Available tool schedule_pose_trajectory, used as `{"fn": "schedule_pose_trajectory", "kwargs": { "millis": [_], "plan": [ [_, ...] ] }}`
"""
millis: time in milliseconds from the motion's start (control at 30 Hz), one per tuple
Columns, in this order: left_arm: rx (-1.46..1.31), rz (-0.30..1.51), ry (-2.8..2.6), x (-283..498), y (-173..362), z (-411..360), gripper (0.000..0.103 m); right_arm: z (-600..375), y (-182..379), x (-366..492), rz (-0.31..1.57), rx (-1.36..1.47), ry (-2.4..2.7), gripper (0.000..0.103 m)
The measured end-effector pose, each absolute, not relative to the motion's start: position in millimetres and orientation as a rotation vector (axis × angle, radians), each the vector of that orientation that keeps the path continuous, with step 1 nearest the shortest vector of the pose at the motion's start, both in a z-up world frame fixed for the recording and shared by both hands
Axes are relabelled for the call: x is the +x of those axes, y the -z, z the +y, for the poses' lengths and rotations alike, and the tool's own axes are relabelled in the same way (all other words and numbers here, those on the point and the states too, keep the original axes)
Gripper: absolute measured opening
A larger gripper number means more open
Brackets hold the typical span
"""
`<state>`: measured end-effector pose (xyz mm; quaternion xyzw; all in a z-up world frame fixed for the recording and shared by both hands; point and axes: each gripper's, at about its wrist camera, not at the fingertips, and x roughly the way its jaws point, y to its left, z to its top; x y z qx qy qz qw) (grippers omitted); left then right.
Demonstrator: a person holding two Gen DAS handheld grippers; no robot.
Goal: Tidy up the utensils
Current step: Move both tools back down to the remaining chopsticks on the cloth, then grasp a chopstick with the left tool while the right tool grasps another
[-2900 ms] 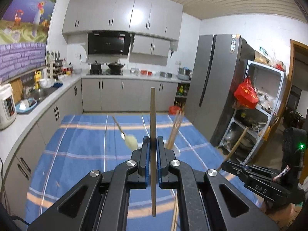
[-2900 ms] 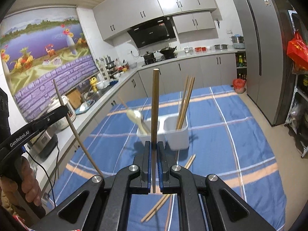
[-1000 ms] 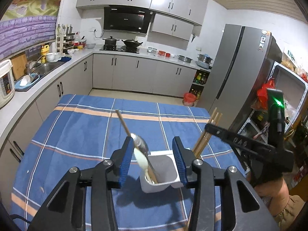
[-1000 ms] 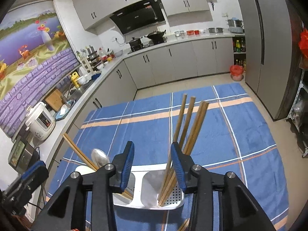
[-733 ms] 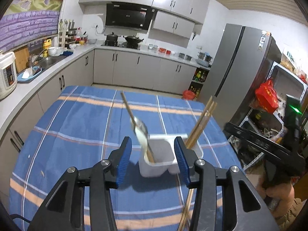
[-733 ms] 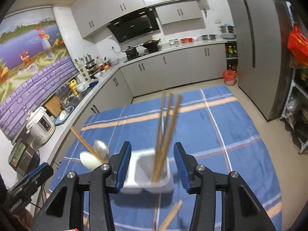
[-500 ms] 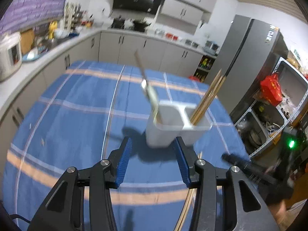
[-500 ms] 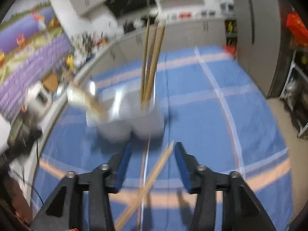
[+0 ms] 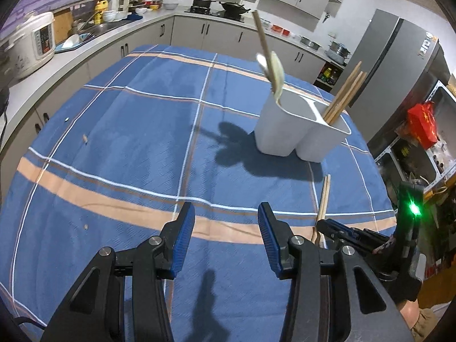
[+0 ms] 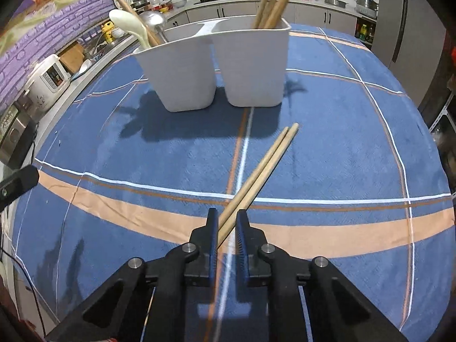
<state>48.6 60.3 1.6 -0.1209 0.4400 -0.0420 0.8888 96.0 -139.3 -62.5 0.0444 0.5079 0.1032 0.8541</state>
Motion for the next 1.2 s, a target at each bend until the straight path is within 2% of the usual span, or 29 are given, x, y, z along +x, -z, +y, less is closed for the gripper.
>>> {"fn": "schedule_pose_trajectory", "kwargs": {
  "millis": [133, 267, 533, 967, 1200],
  "plan": [
    [-0.266, 0.923, 0.074, 49, 2, 65, 0.044, -132, 69, 97, 1.097, 0.261, -0.392, 0.013],
    [-0.253, 0.926, 0.075, 50, 5, 64, 0.044, -135, 69, 93, 1.081, 0.165, -0.291, 0.013],
    [-0.228, 0.954, 0.108, 55, 16, 53, 0.044, -128, 60, 100, 1.059, 0.182, -0.311, 0.013],
    [-0.247, 0.963, 0.077, 59, 24, 64, 0.044, -79, 69, 115, 1.113, 0.007, -0.251, 0.013],
    [-0.206, 0.998, 0.153, 62, 31, 44, 0.044, -77, 66, 137, 1.160, -0.065, -0.191, 0.013]
  ]
}}
